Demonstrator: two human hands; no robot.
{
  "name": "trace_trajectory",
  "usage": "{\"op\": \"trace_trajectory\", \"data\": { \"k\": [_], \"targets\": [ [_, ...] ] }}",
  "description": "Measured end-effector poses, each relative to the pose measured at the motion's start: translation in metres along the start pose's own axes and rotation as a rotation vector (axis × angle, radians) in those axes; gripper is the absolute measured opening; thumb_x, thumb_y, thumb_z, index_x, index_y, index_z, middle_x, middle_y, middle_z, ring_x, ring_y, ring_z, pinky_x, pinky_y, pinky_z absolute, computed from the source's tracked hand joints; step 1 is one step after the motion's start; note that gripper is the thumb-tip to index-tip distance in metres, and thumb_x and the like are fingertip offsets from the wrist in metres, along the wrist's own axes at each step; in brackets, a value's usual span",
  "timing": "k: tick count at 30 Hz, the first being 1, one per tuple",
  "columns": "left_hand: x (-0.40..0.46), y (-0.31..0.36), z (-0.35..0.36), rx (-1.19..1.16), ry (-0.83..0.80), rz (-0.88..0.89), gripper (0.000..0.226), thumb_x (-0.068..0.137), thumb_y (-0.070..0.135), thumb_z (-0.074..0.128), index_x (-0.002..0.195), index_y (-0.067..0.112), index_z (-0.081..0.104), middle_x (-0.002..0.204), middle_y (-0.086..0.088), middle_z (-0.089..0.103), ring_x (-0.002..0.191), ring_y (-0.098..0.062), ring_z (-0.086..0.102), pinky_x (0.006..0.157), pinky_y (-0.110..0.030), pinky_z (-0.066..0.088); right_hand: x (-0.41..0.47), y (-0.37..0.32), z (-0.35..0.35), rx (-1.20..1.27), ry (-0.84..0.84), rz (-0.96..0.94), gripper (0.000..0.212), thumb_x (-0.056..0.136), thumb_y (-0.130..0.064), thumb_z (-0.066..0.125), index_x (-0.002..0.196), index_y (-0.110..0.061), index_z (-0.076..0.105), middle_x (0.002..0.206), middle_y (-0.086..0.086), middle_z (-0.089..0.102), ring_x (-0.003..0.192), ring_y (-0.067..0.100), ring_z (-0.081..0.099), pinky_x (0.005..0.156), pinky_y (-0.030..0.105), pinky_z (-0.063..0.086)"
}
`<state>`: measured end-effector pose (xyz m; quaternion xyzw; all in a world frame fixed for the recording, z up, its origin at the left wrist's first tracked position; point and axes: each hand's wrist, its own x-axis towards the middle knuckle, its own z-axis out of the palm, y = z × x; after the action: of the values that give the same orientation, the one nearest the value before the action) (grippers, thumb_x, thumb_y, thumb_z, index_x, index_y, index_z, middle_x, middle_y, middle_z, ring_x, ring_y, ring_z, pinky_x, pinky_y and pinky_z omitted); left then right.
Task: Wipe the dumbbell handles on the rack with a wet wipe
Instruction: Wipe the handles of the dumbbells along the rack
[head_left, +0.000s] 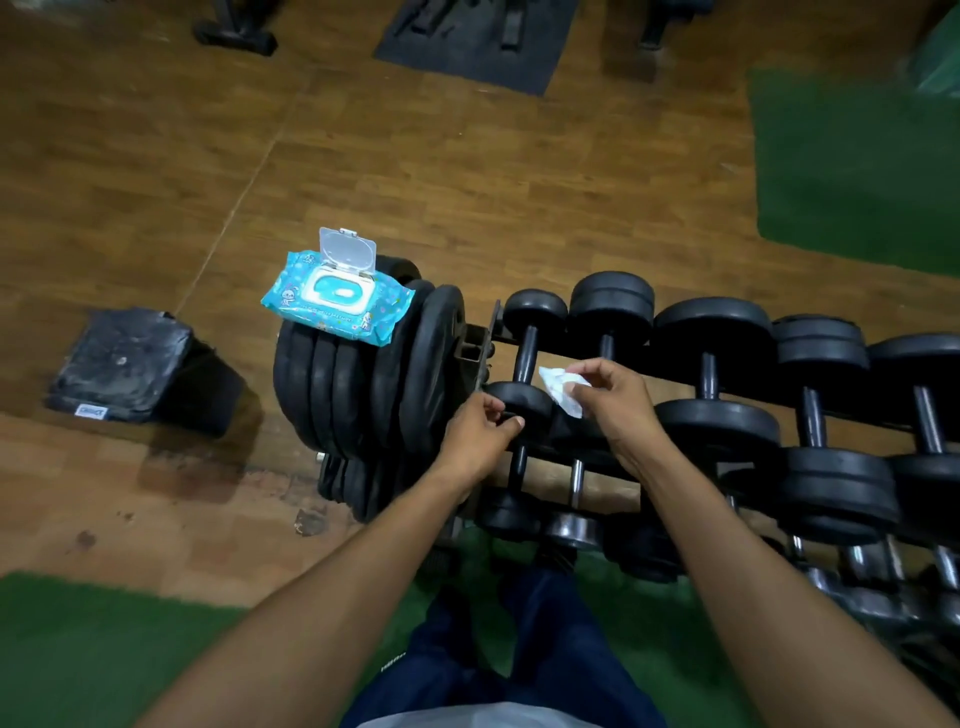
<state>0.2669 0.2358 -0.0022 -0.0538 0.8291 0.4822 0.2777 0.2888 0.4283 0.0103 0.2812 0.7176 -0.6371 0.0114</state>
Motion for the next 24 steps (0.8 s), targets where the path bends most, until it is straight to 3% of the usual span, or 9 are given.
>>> {"op": "trace_trajectory", "data": {
  "k": [3, 5, 9, 12, 15, 19, 24],
  "targets": [
    [0.015, 0.013, 0.009, 0.112, 0.053, 0.003, 0.045, 0.092, 0.037, 0.073, 0.126, 0.017, 0.052, 0.129, -0.004, 0.051, 0.117, -0.019, 0.054, 0.099, -0.031, 0.045, 0.024, -0.002, -0.008, -0.057, -0.058, -0.022, 0.015, 0.086, -0.006, 0.071, 0.091, -0.02, 0.072, 0.088, 0.0, 0.069, 0.081, 0.017, 0.066, 0.074, 0.041, 0.056],
    [0.026, 0.021, 0.018, 0.192, 0.078, -0.047, 0.059, 0.09, 0.042, 0.074, 0.135, 0.016, 0.046, 0.136, -0.008, 0.045, 0.128, -0.027, 0.047, 0.109, -0.039, 0.041, 0.043, -0.004, -0.011, -0.118, -0.085, -0.05, 0.016, 0.085, -0.01, 0.072, 0.093, -0.025, 0.072, 0.09, -0.003, 0.071, 0.085, 0.019, 0.068, 0.077, 0.042, 0.058],
    [0.05, 0.024, 0.048, 0.296, 0.104, -0.2, 0.085, 0.087, 0.051, 0.074, 0.15, 0.01, 0.034, 0.148, -0.015, 0.035, 0.139, -0.035, 0.037, 0.116, -0.041, 0.035, 0.072, -0.009, -0.017, -0.282, -0.203, -0.145, 0.021, 0.086, -0.01, 0.07, 0.097, -0.028, 0.071, 0.093, -0.013, 0.07, 0.086, 0.004, 0.064, 0.077, 0.023, 0.051],
    [0.059, 0.023, 0.073, 0.327, 0.202, -0.253, 0.101, 0.085, 0.057, 0.074, 0.157, 0.007, 0.024, 0.153, -0.018, 0.03, 0.141, -0.038, 0.035, 0.117, -0.041, 0.033, 0.09, -0.006, -0.025, -0.397, -0.316, -0.196, 0.021, 0.087, -0.012, 0.071, 0.1, -0.028, 0.072, 0.096, -0.015, 0.07, 0.09, 0.001, 0.063, 0.077, 0.019, 0.047],
    [0.062, 0.02, 0.094, 0.375, 0.247, -0.296, 0.119, 0.082, 0.068, 0.069, 0.161, 0.006, 0.005, 0.165, -0.019, 0.016, 0.152, -0.035, 0.019, 0.124, -0.043, 0.022, 0.109, -0.007, -0.035, -0.505, -0.397, -0.225, 0.019, 0.089, -0.017, 0.07, 0.102, -0.03, 0.071, 0.104, -0.015, 0.069, 0.096, 0.002, 0.062, 0.081, 0.021, 0.046],
    [0.065, 0.016, 0.101, 0.399, 0.284, -0.337, 0.113, 0.09, 0.063, 0.064, 0.161, 0.009, -0.005, 0.168, -0.018, 0.008, 0.155, -0.033, 0.013, 0.125, -0.046, 0.02, 0.128, -0.008, -0.035, -0.603, -0.437, -0.304, 0.017, 0.089, -0.02, 0.068, 0.105, -0.028, 0.072, 0.106, -0.009, 0.067, 0.098, 0.006, 0.06, 0.083, 0.026, 0.046],
    [0.065, 0.017, 0.102, 0.451, 0.251, -0.347, 0.108, 0.093, 0.062, 0.06, 0.161, 0.009, -0.005, 0.168, -0.016, 0.005, 0.156, -0.03, 0.009, 0.126, -0.046, 0.014, 0.136, -0.004, -0.008, -0.669, -0.551, -0.365, 0.022, 0.087, -0.013, 0.064, 0.102, -0.023, 0.076, 0.093, -0.005, 0.06, 0.084, 0.01, 0.056, 0.073, 0.026, 0.039]
  ]
}}
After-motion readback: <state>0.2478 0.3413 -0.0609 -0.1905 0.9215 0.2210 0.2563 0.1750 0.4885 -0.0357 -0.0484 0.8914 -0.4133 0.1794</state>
